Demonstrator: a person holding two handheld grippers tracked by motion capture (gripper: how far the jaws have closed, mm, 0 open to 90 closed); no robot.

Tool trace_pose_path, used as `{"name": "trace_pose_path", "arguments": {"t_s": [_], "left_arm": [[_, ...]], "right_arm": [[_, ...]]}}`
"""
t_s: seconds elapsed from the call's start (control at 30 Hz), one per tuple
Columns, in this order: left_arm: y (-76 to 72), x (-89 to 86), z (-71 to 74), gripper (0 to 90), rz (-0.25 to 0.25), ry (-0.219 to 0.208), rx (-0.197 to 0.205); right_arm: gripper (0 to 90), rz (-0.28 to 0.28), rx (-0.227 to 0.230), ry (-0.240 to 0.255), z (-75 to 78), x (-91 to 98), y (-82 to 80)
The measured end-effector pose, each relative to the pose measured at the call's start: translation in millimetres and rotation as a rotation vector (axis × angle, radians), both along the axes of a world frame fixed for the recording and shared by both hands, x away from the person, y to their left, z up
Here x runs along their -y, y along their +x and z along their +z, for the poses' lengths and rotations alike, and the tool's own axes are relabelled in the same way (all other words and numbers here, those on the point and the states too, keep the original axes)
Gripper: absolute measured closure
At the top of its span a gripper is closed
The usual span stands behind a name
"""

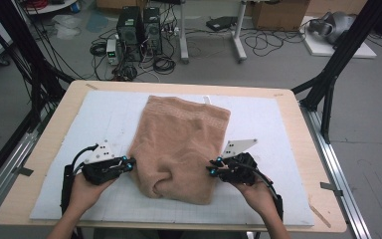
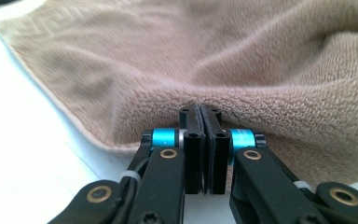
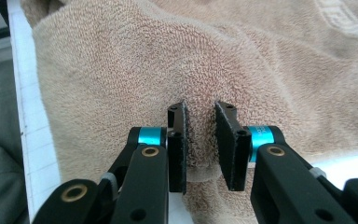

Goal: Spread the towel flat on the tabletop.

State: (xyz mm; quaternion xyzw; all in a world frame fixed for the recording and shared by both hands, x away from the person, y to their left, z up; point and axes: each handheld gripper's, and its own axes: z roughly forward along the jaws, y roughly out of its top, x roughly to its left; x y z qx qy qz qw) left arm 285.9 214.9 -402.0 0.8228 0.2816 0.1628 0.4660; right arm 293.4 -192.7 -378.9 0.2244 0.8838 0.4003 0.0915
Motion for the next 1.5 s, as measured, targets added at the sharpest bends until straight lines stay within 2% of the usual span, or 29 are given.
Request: {"name": "trace_pose_path", "arguments": {"t_s": [0.1, 0.17, 0.2, 0.23, 0.37, 0.5, 0.57, 0.67, 0.73, 0.8, 0.87, 0.93, 1.07, 1.17, 1.27, 1.4, 1.5], "left_arm": [[1.9, -0.4, -0.6, 87.7, 0.004, 0.001, -0.007], [0.5, 1.3, -3.9, 87.1, -0.013, 0.02, -0.019], [-1.3, 1.3, -5.9, 85.7, -0.024, 0.016, -0.024], [-3.3, 1.5, -7.2, 80.7, -0.027, 0.023, -0.034], [-14.1, -2.7, -11.0, 65.1, -0.04, 0.008, -0.028], [-23.4, -5.1, -14.9, 59.1, -0.068, -0.001, -0.033], [-25.3, -2.7, -18.9, 57.7, -0.084, 0.02, -0.038], [-23.9, 3.6, -27.7, 55.2, -0.103, 0.062, -0.066], [-23.1, 9.8, -34.2, 54.9, -0.125, 0.088, -0.093], [-23.4, 16.5, -40.2, 55.1, -0.14, 0.126, -0.096], [-23.4, 19.0, -42.2, 57.7, -0.146, 0.124, -0.088], [-22.9, 20.5, -42.6, 63.5, -0.149, 0.121, -0.092], [-25.9, 24.7, -41.9, 80.8, -0.151, 0.145, -0.047], [-27.6, 22.8, -36.9, 85.5, -0.138, 0.136, -0.034], [-26.4, 11.8, -22.3, 86.0, -0.111, 0.077, -0.01], [-16.1, -3.1, 10.7, 86.2, -0.057, 0.013, 0.042], [-1.3, -5.7, 33.9, 86.2, -0.02, -0.011, 0.078]], "right_arm": [[67.6, -0.012, -0.024, -0.001, -6.1, 0.4, 3.1], [60.0, -0.014, -0.046, 0.002, -11.9, -0.7, 3.3], [59.6, -0.011, -0.043, 0.012, -14.1, -1.6, 1.3], [57.8, -0.007, -0.035, 0.016, -15.3, -2.5, -1.5], [52.7, 0.007, -0.008, 0.014, -14.8, -6.0, -13.3], [51.4, 0.034, 0.006, 0.036, -11.9, -7.4, -26.2], [51.2, 0.05, 0.009, 0.03, -14.9, -11.6, -32.0], [51.2, 0.076, 0.0, -0.012, -27.3, -20.8, -35.2], [52.2, 0.081, -0.015, -0.037, -38.2, -26.1, -34.5], [56.1, 0.082, -0.025, -0.059, -47.4, -30.4, -33.5], [63.8, 0.076, -0.018, -0.079, -53.7, -34.1, -32.4], [71.2, 0.078, -0.009, -0.099, -57.1, -38.4, -32.6], [84.0, 0.087, -0.006, -0.105, -56.8, -41.2, -30.3], [86.3, 0.088, -0.02, -0.097, -52.6, -39.5, -30.7], [86.4, 0.093, -0.026, -0.046, -38.8, -30.8, -32.8], [86.4, 0.065, 0.022, 0.035, -3.2, -10.3, -30.6], [86.5, 0.018, 0.067, 0.043, 20.1, 3.1, -20.6]]}}
